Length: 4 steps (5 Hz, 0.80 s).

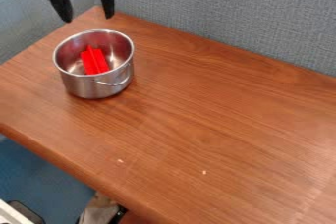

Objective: Put the red object in the metal pot

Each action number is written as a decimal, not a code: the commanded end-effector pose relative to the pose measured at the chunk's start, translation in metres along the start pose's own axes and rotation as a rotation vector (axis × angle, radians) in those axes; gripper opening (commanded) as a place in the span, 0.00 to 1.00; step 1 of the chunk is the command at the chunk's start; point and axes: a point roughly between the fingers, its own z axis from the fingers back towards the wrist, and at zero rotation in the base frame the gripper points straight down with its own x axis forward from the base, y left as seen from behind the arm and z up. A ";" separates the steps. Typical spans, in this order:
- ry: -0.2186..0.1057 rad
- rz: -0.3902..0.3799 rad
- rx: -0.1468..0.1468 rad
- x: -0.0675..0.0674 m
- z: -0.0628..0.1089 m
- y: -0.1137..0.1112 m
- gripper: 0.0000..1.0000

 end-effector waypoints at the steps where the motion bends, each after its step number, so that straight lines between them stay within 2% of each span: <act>1: -0.027 0.027 0.017 0.019 0.016 -0.006 1.00; 2: 0.007 -0.076 0.013 0.019 -0.005 -0.017 1.00; 4: 0.044 -0.218 -0.024 0.017 -0.025 -0.028 1.00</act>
